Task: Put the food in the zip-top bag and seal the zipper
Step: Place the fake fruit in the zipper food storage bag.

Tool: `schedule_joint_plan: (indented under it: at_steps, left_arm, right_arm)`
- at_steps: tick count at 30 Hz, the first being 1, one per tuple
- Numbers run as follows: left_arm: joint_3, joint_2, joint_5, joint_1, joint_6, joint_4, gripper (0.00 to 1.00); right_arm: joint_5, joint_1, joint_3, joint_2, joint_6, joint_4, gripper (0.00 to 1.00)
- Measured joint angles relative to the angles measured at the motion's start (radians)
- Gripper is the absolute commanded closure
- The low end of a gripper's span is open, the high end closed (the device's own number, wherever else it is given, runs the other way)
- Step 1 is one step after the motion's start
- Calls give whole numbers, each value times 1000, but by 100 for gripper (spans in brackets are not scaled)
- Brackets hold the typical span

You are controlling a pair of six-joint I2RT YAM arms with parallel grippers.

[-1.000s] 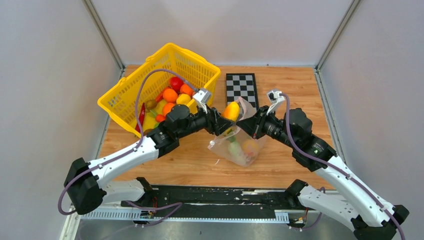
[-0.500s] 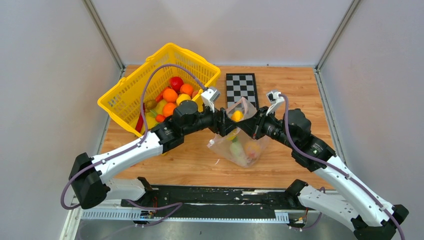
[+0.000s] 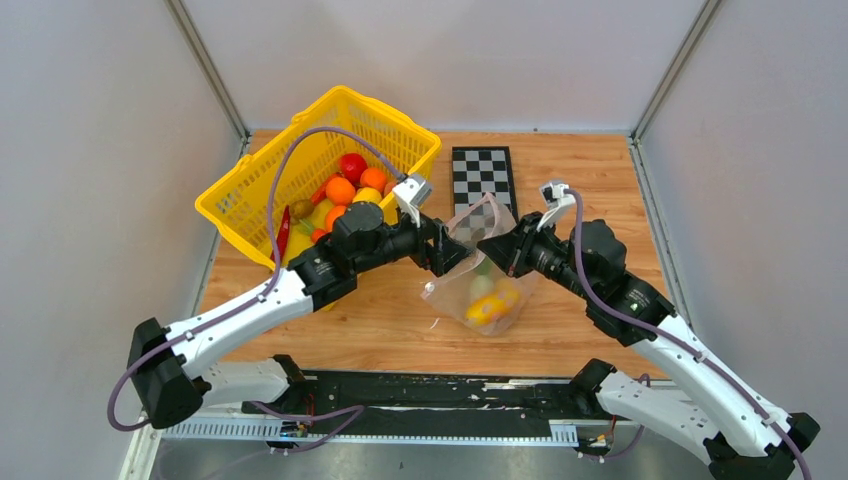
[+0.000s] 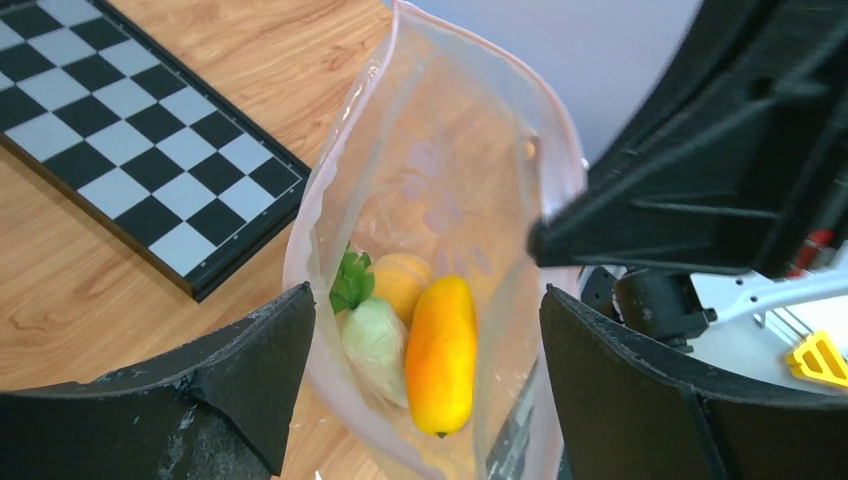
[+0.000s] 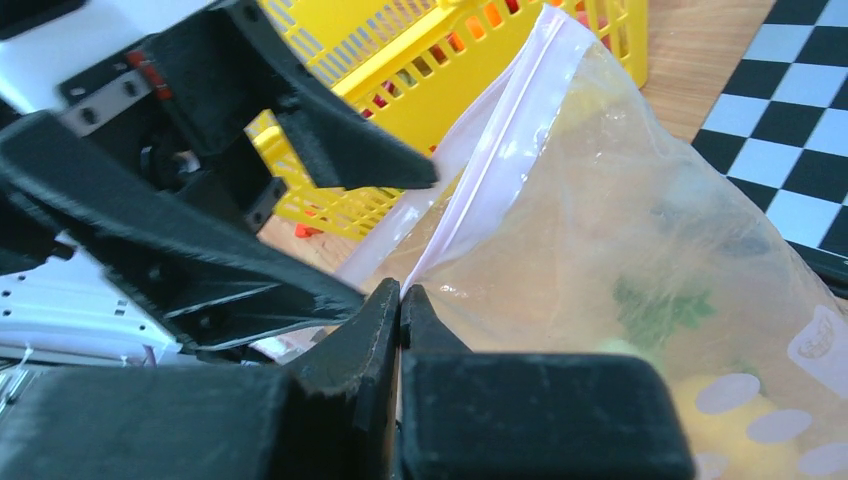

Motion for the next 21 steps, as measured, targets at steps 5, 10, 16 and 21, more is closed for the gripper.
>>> schedule_joint_plan:
  at_steps: [5,10,16,21]
  left_arm:
    - [4,-72,13,-3,46,-39,8]
    - [17,-142,-27,-5,110,-109,2]
    - [28,-211,-196,-7,187,-248,0]
    - [73,-241,-392,-7,243,-384,0]
  right_arm:
    - [50,0,0,-2,0,-21,100]
    - [63,0,-2,-2,0,-26,100]
    - [63,0,-10,-2,0,-27,100]
    - [63,0,-15,-2,0,-30,100]
